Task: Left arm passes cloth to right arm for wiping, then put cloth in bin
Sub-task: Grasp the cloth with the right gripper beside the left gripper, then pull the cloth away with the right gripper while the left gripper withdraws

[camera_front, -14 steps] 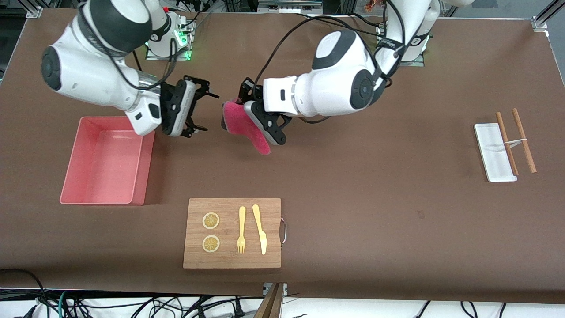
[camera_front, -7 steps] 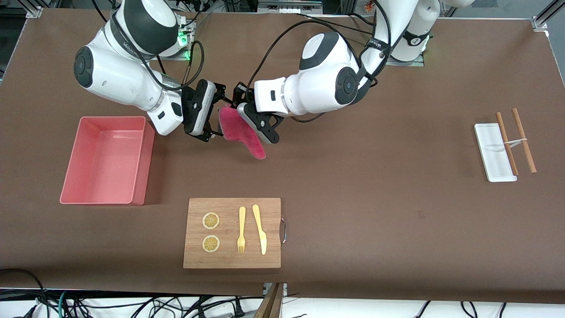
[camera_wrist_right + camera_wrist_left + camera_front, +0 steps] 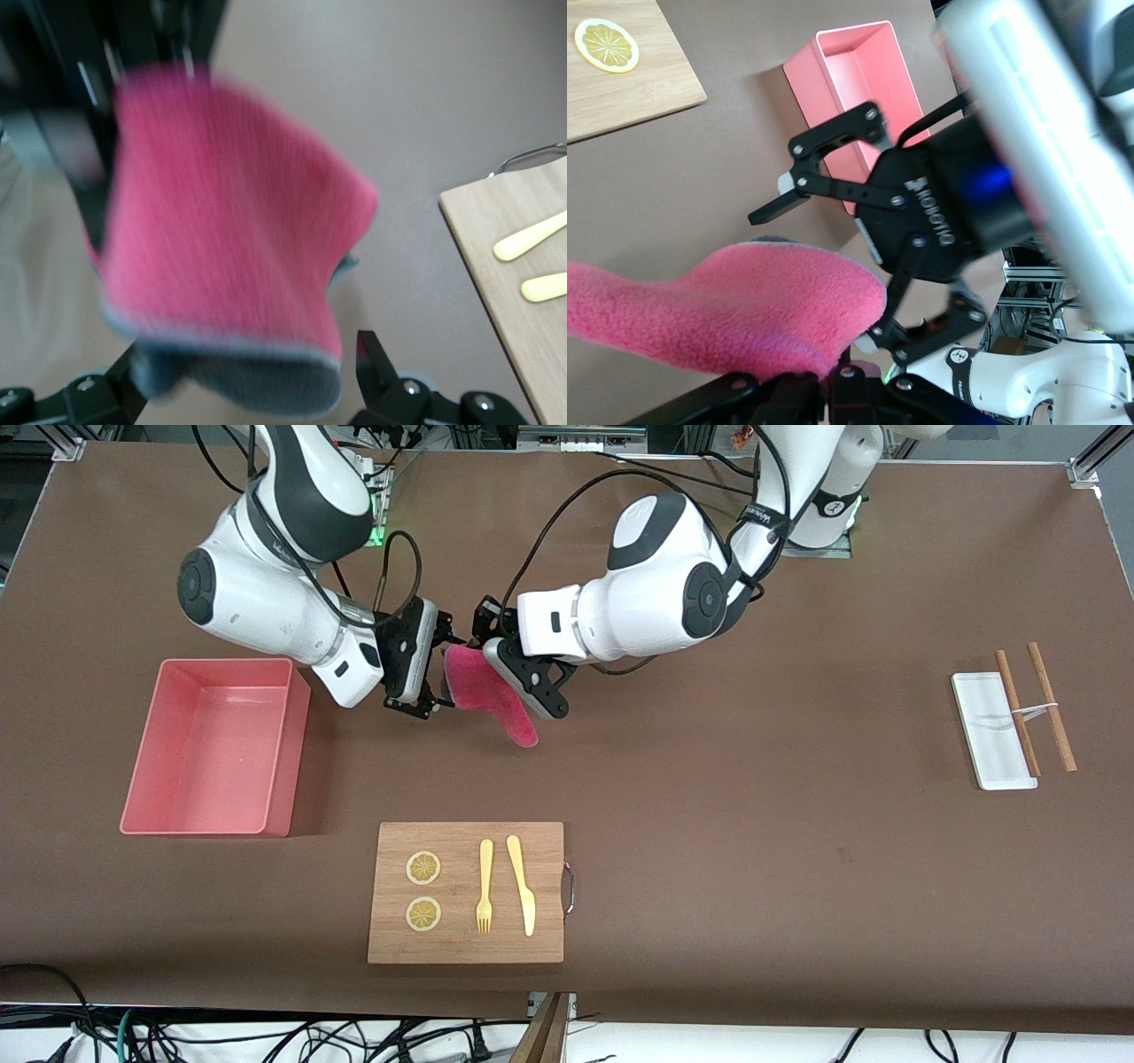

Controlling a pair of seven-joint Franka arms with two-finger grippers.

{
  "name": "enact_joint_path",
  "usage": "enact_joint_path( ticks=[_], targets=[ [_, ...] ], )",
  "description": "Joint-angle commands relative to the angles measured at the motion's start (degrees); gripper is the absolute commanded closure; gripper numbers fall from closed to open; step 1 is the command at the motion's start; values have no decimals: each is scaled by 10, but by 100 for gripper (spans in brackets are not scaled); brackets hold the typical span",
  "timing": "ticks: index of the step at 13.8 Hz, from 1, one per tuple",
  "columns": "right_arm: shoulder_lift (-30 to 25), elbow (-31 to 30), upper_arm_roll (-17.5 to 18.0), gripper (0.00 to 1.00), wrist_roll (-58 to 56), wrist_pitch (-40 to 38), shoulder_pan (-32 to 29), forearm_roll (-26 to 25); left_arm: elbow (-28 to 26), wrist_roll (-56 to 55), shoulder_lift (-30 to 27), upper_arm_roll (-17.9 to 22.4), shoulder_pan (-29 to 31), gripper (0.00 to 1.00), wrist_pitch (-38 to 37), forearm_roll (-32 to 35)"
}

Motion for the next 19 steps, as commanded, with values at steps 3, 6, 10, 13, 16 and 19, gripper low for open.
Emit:
enact_joint_path(
  ticks=[3,6,10,13,16,19],
  targets=[
    [-6,-17,0,9,-26,29,1,29,-4,2,-27,0,26,100,-59,13],
    [-5,-10,1,12,-26,46,3,31,-4,2,-26,1,26,100,-59,14],
    [-1,-11,2,11,-30,109,26,51,-4,0,-26,-2,19,100,-59,46],
    [8,-13,2,12,-29,144,48,56,-4,0,-26,-2,19,100,-59,46],
    [20,-12,2,50,-28,160,55,57,-4,0,-26,-2,19,100,-59,46],
    [21,-10,2,100,-23,153,55,58,-3,0,-26,-2,20,100,-59,45]
  ],
)
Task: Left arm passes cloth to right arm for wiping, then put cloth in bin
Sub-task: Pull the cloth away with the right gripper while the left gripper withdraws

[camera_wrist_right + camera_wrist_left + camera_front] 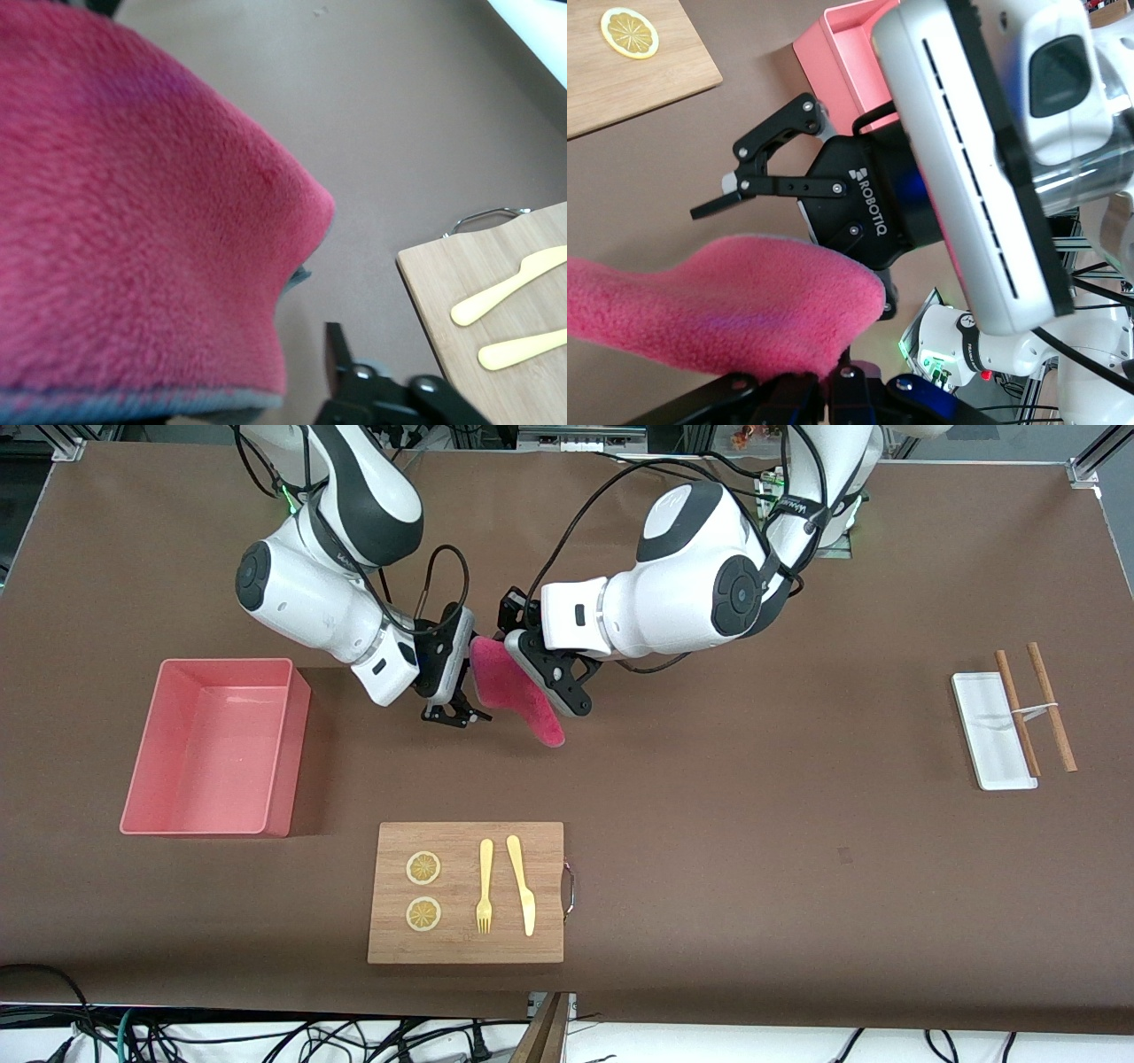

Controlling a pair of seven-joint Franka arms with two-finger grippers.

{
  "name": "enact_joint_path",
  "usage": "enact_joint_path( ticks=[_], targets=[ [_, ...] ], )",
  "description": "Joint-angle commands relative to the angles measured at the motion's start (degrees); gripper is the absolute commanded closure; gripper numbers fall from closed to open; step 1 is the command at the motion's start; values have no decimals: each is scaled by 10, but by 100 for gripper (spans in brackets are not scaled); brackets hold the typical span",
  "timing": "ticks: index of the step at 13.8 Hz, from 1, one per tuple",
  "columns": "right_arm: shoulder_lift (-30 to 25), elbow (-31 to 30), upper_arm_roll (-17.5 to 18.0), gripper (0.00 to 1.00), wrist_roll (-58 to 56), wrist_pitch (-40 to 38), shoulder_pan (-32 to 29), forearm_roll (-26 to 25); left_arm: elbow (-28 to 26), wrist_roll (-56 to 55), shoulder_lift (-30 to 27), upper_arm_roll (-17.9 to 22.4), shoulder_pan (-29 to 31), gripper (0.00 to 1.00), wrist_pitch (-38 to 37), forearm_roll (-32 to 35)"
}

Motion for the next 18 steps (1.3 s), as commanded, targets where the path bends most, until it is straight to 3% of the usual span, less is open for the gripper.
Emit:
enact_joint_path(
  ticks=[1,4,5,6,10,13,16,18],
  targets=[
    [-4,-1,-2,100,4,3,0,16,-2,0,-7,-1,0,100,-4,12],
    [-9,0,-5,100,23,-6,-7,14,-2,-2,-7,-1,0,100,-4,11],
    [-11,3,-15,100,25,-22,-9,10,-2,0,-8,0,1,39,-4,12],
    [-14,8,-26,100,25,-42,-9,7,-1,1,-8,1,1,0,-5,13],
    [-21,25,-86,100,58,-144,-13,-2,-2,-1,-34,8,11,0,-61,115],
    [-33,21,-89,100,149,-175,-33,-76,-1,-1,-65,10,45,0,-147,252],
    [-36,19,-91,100,294,-206,-46,-182,-1,7,-91,10,91,0,-214,374],
    [-36,9,-91,100,414,-215,-48,-239,2,21,-107,10,124,0,-236,423]
  ],
)
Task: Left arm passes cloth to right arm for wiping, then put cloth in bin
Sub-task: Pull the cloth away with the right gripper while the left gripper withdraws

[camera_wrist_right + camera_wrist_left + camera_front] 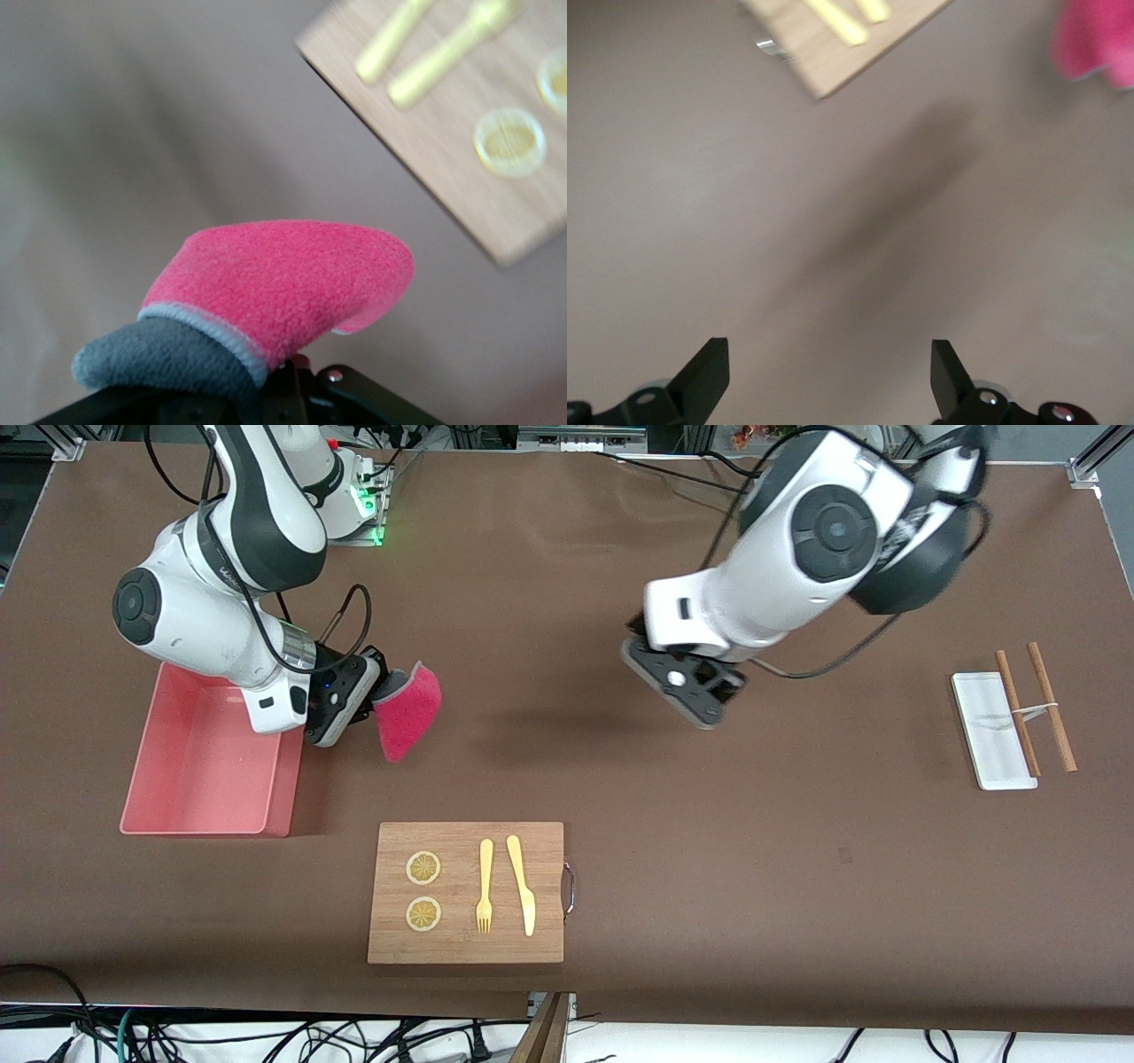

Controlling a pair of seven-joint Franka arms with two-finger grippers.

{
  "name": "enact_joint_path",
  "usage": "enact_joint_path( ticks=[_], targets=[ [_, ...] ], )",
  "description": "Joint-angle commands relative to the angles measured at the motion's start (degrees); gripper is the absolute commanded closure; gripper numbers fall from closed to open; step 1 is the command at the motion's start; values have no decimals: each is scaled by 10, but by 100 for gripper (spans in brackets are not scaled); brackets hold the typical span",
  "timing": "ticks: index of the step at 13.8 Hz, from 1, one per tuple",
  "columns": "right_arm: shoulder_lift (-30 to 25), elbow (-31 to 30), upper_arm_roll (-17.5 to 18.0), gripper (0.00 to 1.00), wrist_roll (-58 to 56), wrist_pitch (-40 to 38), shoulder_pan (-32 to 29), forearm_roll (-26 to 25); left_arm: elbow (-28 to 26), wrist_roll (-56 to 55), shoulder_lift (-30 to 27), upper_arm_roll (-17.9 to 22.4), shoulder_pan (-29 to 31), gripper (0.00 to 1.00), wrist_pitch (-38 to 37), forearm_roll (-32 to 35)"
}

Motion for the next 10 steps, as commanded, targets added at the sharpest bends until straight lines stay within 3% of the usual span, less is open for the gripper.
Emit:
enact_joint_path(
  ticks=[1,3,4,5,8,10],
  targets=[
    [-9,-18,3,100,164,-17,-6,-79,0,58,-25,-2,38,0,-33,66],
    [12,-25,4,100,271,-16,-5,-134,4,110,-31,-3,71,0,-43,95],
    [24,-33,3,100,294,-10,-5,-146,0,111,-50,19,74,0,-54,100],
    [39,-37,3,100,308,-1,-5,-155,1,108,-60,61,42,0,-62,115],
    [91,-40,3,100,371,39,-2,-170,38,105,-60,80,30,0,-143,147],
    [128,-37,3,100,417,78,23,-170,43,78,-60,114,32,0,-109,138]
  ],
)
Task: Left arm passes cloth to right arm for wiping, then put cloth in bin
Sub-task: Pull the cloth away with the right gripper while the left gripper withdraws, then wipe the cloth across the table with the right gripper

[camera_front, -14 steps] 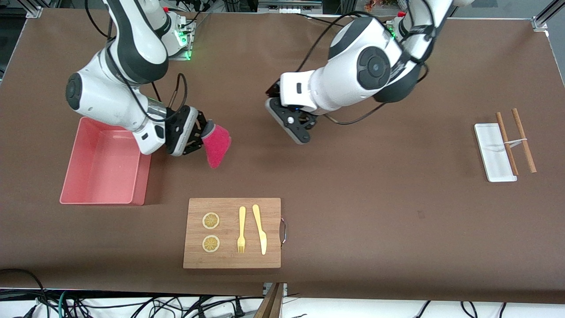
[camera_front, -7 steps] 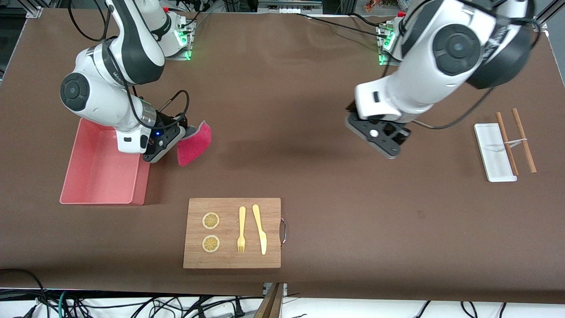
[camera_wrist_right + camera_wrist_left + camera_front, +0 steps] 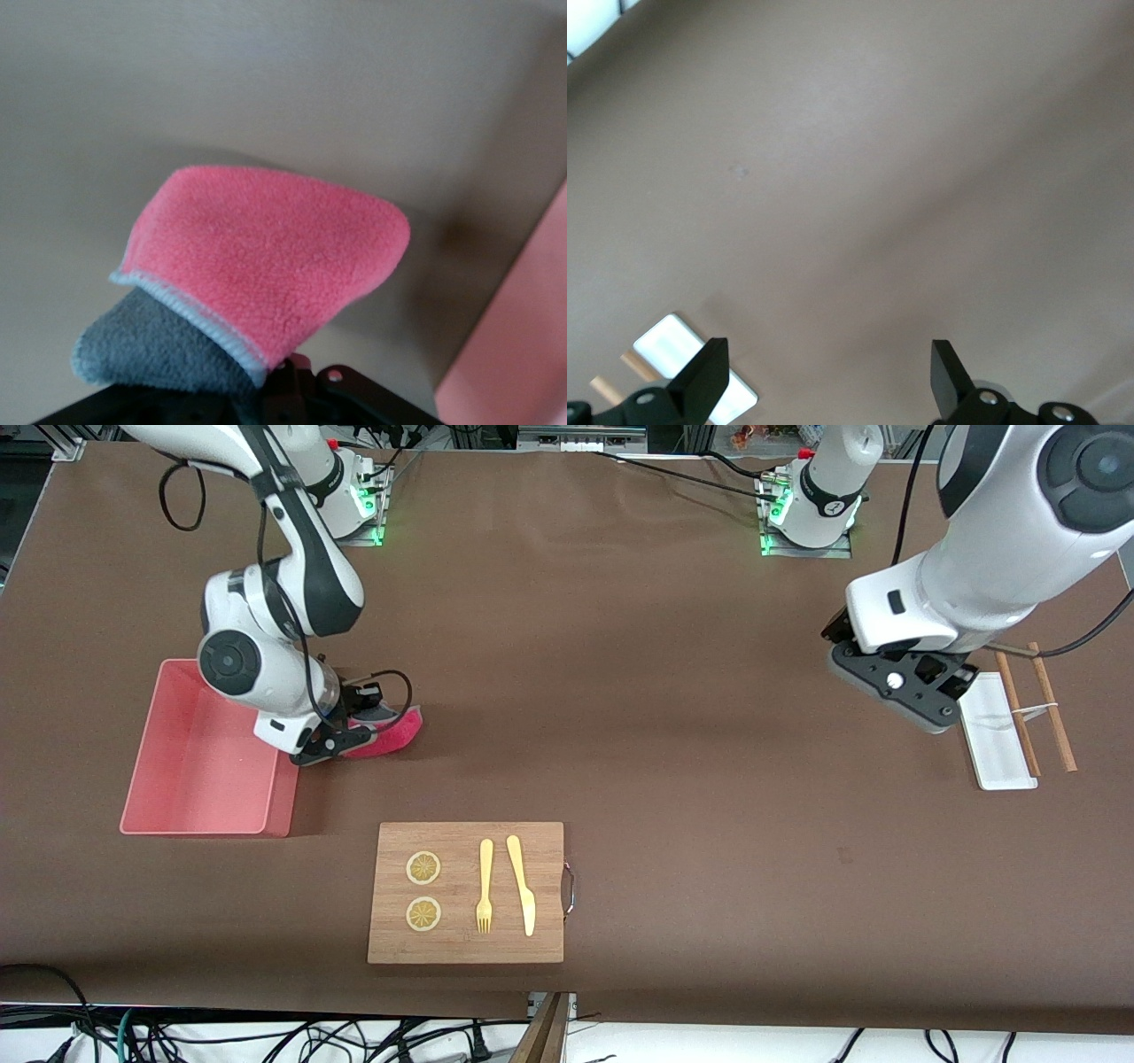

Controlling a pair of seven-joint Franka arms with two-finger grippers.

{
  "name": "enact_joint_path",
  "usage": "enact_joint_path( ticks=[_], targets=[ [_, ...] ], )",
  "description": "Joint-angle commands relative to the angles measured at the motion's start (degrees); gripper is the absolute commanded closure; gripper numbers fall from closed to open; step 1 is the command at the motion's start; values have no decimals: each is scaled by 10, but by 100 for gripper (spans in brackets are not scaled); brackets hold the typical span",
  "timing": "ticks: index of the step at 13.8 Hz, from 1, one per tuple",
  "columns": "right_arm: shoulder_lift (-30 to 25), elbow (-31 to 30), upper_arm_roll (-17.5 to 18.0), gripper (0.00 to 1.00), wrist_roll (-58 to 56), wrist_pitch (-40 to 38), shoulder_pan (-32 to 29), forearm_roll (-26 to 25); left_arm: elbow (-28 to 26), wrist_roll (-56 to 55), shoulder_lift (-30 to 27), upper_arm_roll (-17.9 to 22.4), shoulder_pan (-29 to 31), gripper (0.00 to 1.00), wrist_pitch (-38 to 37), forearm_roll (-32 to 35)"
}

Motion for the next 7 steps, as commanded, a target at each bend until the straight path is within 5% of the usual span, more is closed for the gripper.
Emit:
enact_joint_path(
  ticks=[1,3,6,7],
  targets=[
    [44,7,2,100,81,44,41,-10,7,-45,-2,32,-1,0,31,3],
    [70,14,2,100,155,73,81,-9,-48,-104,-44,33,28,0,62,-15],
    [105,68,6,100,266,74,131,-3,-231,-149,-156,27,77,0,167,-47],
    [122,88,8,100,307,75,151,1,-262,-150,-178,-3,109,0,175,-46]
  ],
)
